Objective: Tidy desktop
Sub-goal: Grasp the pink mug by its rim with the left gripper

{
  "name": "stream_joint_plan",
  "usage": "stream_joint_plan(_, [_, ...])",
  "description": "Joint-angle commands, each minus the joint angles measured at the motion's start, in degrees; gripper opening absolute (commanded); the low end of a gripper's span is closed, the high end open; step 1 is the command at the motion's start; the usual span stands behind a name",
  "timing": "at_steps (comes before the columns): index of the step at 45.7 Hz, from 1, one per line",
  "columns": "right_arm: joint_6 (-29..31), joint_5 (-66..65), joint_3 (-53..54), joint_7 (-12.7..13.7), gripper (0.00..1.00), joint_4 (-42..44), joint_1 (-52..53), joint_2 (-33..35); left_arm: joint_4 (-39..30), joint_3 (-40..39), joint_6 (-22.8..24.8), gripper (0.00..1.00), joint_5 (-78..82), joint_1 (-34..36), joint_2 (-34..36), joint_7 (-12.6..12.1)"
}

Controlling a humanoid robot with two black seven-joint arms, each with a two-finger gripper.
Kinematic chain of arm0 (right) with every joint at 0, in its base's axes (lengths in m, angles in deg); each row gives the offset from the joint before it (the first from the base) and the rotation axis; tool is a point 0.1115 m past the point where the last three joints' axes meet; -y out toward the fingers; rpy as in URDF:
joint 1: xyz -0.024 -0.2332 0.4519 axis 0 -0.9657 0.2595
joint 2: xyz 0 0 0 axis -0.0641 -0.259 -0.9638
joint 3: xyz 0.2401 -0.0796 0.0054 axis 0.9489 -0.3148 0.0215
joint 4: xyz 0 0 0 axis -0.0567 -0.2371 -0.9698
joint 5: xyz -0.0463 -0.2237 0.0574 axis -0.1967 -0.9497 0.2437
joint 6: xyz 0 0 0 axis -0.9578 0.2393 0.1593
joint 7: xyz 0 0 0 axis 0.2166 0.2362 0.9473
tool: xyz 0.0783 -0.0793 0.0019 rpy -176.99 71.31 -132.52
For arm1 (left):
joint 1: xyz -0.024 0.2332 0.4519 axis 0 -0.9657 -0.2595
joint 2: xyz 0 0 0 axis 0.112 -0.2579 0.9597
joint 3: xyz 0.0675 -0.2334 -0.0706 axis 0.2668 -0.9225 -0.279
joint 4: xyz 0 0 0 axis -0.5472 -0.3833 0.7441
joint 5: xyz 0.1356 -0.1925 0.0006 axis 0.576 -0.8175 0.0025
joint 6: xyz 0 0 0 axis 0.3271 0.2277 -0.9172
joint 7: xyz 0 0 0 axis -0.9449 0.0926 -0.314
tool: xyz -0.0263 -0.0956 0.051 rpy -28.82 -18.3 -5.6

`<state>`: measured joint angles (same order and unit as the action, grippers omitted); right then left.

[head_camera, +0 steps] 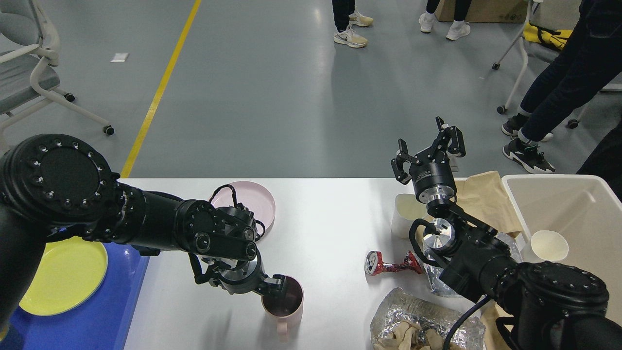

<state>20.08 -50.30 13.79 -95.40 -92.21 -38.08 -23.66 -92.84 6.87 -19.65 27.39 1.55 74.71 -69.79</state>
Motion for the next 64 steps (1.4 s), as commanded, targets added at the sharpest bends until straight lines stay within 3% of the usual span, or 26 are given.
stream_joint_plan(1, [0.00,0.00,0.05,0.00,1.00,0.00,0.00,0.00,-0.09,0.11,-0.26,0.87,-0.08,-0.31,-0.02,0.41])
stream_joint_plan(10, [0.00,0.00,0.05,0.00,1.00,0.00,0.00,0.00,-0.09,0.02,-0.35,0.80,0.01,-1.28,-0.89,0.85])
stream_joint_plan(15, [0.09,0.00,0.05,0.00,1.00,0.00,0.00,0.00,-0.17,-0.06,-0.35,0.61,0.09,-2.07,-1.07,1.37])
stream_joint_plan(22, [0.00,0.00,0.05,0.00,1.00,0.00,0.00,0.00,-0.17,0.02,-0.70,0.27,0.10,-2.16,-1.25,3.31])
stream_joint_plan(28, [0.00,0.00,-0.03,0.00,1.00,0.00,0.00,0.00,-0.26,0.11,-2.19,0.20,0.10,-2.16,-1.25,3.31])
stream_joint_plan(34, [0.09,0.00,0.05,0.00,1.00,0.00,0.00,0.00,-1.14,0.11,-2.55,0.01,0.10,-2.16,-1.25,3.31])
stream_joint_plan(44, [0.00,0.00,0.05,0.00,1.00,0.00,0.00,0.00,-3.86,0.11,-6.76,0.00,0.18,-1.98,-1.16,3.40])
stream_joint_plan(49, [0.00,0.00,-0.03,0.00,1.00,0.00,0.00,0.00,-5.27,0.03,-6.50,0.00,0.18,-1.19,-0.90,3.40])
stream_joint_plan(57, [0.00,0.00,-0.03,0.00,1.00,0.00,0.00,0.00,-11.68,-0.33,-2.12,0.00,0.53,4.69,1.30,3.22])
stream_joint_plan(64, [0.00,0.00,-0.03,0.00,1.00,0.00,0.00,0.00,-18.18,-0.15,2.98,0.00,0.45,14.35,7.10,3.22])
